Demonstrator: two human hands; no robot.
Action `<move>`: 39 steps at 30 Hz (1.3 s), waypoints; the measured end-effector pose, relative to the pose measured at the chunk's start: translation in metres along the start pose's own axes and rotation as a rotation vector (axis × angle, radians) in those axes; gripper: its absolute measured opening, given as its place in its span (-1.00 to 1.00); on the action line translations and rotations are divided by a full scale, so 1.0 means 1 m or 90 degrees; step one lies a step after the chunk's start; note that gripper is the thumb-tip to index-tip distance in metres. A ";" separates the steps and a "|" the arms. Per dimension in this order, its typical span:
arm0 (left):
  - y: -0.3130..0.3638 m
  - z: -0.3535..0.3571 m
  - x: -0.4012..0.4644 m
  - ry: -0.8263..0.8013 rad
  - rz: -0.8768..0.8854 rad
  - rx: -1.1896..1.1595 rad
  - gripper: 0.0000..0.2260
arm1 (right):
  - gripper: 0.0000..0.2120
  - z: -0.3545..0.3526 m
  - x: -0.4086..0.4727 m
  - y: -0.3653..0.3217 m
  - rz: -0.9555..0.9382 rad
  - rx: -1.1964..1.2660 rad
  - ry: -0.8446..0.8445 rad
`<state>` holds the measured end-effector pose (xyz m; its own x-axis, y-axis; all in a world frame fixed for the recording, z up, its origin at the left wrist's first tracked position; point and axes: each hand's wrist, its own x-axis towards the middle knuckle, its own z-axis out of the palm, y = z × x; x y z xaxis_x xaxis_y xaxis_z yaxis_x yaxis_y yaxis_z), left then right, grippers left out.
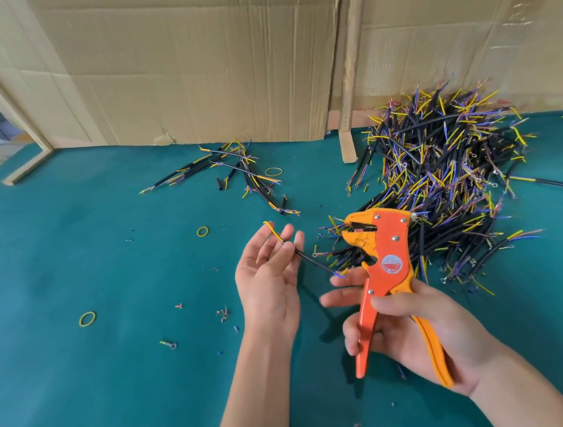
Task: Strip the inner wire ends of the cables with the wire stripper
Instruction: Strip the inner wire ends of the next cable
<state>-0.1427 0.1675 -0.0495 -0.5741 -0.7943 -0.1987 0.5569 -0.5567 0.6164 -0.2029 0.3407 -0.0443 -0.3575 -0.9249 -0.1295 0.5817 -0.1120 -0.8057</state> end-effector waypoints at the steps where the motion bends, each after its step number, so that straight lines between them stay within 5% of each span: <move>1: -0.001 -0.001 0.000 0.005 0.005 0.010 -0.70 | -0.41 -0.001 0.001 -0.001 -0.017 0.010 0.013; 11: -0.015 -0.005 -0.002 0.031 0.101 0.349 -0.68 | -0.42 -0.018 -0.003 -0.014 -0.122 0.079 0.090; 15: -0.023 -0.006 -0.009 0.025 0.317 0.773 -0.72 | -0.53 -0.022 -0.003 -0.016 -0.129 0.080 0.106; 18: -0.029 0.000 -0.016 -0.136 0.505 0.896 -0.80 | -0.52 -0.021 -0.002 -0.015 -0.121 0.073 0.114; 21: -0.036 0.003 -0.022 -0.251 0.547 0.942 -0.82 | -0.50 -0.021 -0.001 -0.014 -0.122 0.072 0.121; 25: -0.035 0.002 -0.022 -0.245 0.606 0.932 -0.89 | -0.45 -0.025 -0.002 -0.017 -0.133 0.064 0.121; 39: -0.038 0.005 -0.028 -0.295 0.475 0.868 -0.78 | -0.49 -0.034 -0.006 -0.024 -0.157 0.022 0.122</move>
<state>-0.1505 0.2123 -0.0637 -0.6976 -0.4963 0.5169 0.0072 0.7164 0.6976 -0.2396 0.3618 -0.0437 -0.6196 -0.7838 -0.0418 0.4834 -0.3391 -0.8071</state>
